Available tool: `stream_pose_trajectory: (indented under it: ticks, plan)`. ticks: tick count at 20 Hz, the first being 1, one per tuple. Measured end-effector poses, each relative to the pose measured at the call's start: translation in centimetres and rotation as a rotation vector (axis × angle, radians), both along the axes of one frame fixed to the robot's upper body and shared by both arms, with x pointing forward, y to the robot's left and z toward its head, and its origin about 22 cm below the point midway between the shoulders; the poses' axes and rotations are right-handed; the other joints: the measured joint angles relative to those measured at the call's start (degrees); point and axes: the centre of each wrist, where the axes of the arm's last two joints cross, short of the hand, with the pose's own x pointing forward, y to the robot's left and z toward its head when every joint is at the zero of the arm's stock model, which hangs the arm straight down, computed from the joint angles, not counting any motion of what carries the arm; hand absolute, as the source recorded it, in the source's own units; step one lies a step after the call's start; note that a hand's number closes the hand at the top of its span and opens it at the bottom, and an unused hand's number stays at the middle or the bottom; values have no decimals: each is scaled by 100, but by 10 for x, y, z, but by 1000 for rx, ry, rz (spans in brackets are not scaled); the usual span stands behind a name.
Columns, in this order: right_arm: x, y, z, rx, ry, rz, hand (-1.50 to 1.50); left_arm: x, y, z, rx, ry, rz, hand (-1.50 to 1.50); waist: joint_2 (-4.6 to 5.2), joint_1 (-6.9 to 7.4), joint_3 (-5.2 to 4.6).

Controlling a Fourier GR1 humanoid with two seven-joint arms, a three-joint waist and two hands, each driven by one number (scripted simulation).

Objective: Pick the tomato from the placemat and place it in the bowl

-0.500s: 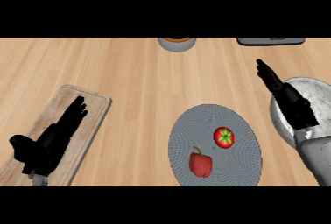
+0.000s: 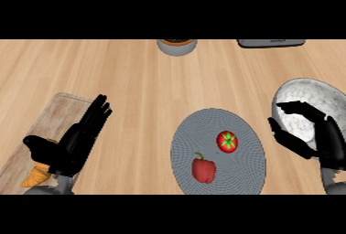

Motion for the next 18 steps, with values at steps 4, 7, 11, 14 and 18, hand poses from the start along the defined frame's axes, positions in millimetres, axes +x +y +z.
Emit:
stream_pose_trajectory:
  ticks: [4,7,11,14,18]
  plan:
    - [-36,37,-19,-22,-88,30,-150,7,-15,1,-42,-3,-37,0,14,129,6]
    - [-60,55,-20,-125,-81,91,-150,12,-16,2,-50,-6,-51,0,18,177,0]
    - [-70,54,-8,-342,-1,62,-150,14,-19,1,-57,-7,-66,0,15,206,-23]
    - [-72,60,5,-452,94,8,-150,16,-23,0,-60,-2,-69,0,19,244,-30]
    - [-73,81,29,-540,245,-35,-150,20,-26,-1,-59,-5,-82,0,35,306,-31]
